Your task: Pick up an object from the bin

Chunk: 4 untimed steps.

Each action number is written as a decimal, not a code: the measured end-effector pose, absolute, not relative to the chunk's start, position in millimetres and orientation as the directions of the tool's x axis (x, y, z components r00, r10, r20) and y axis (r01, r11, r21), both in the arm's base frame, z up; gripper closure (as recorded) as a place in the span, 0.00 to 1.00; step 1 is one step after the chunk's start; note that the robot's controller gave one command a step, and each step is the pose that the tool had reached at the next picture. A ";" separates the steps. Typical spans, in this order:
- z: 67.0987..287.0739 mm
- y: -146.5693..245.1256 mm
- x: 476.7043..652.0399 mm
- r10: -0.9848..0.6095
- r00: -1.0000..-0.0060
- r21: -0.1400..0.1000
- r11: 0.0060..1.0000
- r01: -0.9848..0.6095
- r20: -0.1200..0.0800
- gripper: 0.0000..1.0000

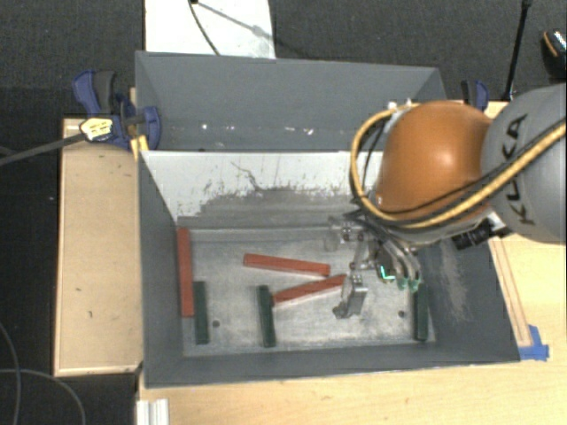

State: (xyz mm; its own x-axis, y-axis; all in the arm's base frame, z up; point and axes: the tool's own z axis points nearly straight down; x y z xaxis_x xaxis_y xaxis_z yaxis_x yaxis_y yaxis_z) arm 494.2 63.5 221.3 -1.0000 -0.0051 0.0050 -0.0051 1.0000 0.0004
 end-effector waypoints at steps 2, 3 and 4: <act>69.5 91.4 527.0 0.286 -0.958 0.002 0.958 0.286 -0.004 0.00; 108.3 122.4 551.2 -0.045 -0.999 0.002 0.999 -0.045 -0.007 0.00; 70.7 138.1 581.8 0.153 -0.988 0.002 0.988 0.153 -0.004 0.00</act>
Offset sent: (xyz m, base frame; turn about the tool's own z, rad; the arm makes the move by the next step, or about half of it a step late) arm 0.0169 0.0066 -0.1308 0.3299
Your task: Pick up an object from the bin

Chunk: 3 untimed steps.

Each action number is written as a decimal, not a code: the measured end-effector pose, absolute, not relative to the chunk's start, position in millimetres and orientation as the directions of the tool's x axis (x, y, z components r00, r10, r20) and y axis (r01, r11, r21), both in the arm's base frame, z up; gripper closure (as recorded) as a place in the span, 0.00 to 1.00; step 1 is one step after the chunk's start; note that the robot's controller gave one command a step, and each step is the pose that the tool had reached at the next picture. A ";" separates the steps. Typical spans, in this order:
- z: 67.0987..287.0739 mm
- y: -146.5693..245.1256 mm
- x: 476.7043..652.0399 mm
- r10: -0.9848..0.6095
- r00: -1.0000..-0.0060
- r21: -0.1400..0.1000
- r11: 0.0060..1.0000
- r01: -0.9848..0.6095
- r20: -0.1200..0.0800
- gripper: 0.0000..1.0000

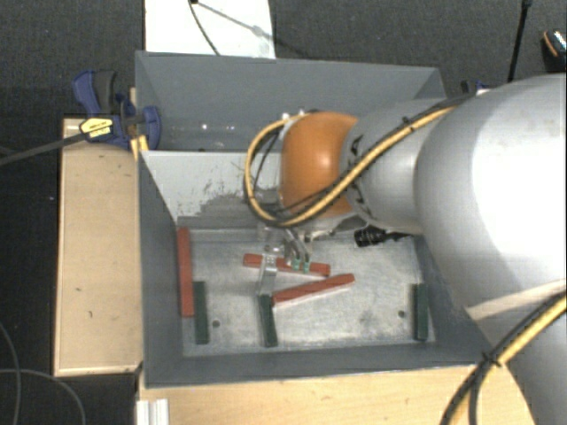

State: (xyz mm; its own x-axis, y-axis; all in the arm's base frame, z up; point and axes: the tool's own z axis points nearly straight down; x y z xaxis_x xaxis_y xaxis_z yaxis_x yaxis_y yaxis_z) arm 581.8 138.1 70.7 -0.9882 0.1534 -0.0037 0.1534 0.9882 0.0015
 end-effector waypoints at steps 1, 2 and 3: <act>71.5 138.4 582.1 0.154 -0.988 0.002 0.988 0.154 -0.004 1.00; 211.2 98.7 564.5 0.152 -0.988 0.003 0.988 0.152 -0.009 1.00; 195.7 106.1 543.8 0.055 -0.999 0.000 0.999 0.055 0.000 1.00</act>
Offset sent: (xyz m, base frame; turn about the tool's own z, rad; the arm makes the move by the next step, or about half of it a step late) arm 0.0000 0.0000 0.0000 0.0000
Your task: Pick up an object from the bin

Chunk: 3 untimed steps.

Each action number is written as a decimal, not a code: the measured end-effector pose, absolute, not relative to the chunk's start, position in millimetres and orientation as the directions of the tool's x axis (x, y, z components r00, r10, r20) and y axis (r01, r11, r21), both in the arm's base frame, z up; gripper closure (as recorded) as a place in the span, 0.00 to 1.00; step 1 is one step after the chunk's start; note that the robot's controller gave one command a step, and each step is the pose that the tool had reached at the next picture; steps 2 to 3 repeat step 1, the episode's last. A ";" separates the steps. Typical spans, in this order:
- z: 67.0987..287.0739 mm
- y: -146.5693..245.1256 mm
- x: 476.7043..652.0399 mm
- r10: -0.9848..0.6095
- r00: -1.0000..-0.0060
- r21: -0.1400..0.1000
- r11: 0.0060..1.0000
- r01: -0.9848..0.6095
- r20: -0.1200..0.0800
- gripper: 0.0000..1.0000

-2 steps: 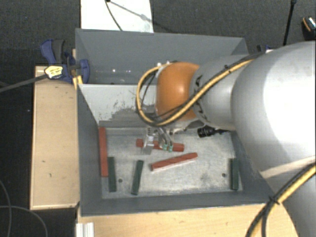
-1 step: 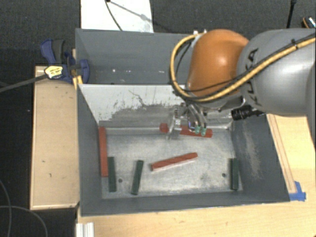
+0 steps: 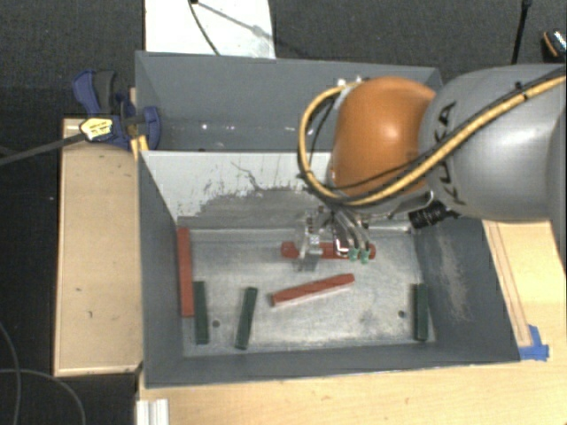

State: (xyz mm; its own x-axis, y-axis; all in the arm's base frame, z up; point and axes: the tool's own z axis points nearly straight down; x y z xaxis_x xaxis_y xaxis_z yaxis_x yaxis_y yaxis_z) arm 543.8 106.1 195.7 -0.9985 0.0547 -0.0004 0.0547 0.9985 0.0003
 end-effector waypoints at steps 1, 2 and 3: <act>317.1 130.9 538.2 -0.646 -0.763 -0.004 0.763 -0.646 -0.009 1.00; 317.1 130.9 538.2 -0.646 -0.763 -0.004 0.763 -0.646 -0.009 1.00; 317.1 130.9 538.2 -0.646 -0.763 -0.004 0.763 -0.646 -0.009 1.00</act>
Offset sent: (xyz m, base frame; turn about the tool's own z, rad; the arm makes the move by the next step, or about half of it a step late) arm -0.0073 0.0240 0.1184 -0.7566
